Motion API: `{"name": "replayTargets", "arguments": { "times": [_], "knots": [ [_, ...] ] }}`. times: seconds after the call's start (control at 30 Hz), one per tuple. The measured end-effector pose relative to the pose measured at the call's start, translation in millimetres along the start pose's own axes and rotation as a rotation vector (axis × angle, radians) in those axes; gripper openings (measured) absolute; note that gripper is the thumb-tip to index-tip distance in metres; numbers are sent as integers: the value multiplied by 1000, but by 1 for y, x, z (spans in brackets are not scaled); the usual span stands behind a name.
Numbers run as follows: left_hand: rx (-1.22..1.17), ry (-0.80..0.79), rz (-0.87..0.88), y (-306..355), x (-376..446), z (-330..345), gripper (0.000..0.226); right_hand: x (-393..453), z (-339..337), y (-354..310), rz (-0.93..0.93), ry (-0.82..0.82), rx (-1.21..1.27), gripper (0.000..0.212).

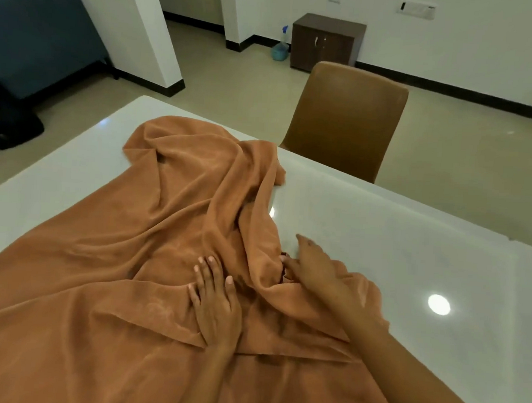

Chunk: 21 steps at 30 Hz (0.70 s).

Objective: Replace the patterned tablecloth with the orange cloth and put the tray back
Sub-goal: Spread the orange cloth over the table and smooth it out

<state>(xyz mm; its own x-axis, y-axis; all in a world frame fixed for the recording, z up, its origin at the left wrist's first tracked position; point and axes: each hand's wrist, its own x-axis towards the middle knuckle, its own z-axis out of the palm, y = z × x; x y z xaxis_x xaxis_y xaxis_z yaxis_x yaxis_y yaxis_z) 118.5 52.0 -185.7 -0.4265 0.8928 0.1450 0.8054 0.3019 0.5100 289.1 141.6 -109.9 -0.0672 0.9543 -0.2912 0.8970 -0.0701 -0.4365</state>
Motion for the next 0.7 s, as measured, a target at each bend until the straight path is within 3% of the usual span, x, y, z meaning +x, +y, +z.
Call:
{"name": "replayTargets", "arguments": {
  "times": [0.07,0.17,0.27,0.43,0.57,0.63,0.7],
  "knots": [
    [44,-30,3,-1,3,1,68,-7,19,-5,-35,40,49,54],
    [83,-61,13,1,5,0,70,-21,36,-8,-12,80,295,27],
    [89,-78,8,-1,5,-2,70,-21,27,-3,52,160,502,29],
    [135,-128,10,-6,9,-4,72,0,-46,35,243,618,609,18],
    [172,-160,29,-7,11,-2,76,-13,-104,100,469,1069,520,21],
    [159,-157,48,-5,11,-3,77,-35,-96,118,494,1072,405,27],
    [111,-133,84,-2,8,-6,76,-72,-57,121,387,872,267,51]
  ]
}}
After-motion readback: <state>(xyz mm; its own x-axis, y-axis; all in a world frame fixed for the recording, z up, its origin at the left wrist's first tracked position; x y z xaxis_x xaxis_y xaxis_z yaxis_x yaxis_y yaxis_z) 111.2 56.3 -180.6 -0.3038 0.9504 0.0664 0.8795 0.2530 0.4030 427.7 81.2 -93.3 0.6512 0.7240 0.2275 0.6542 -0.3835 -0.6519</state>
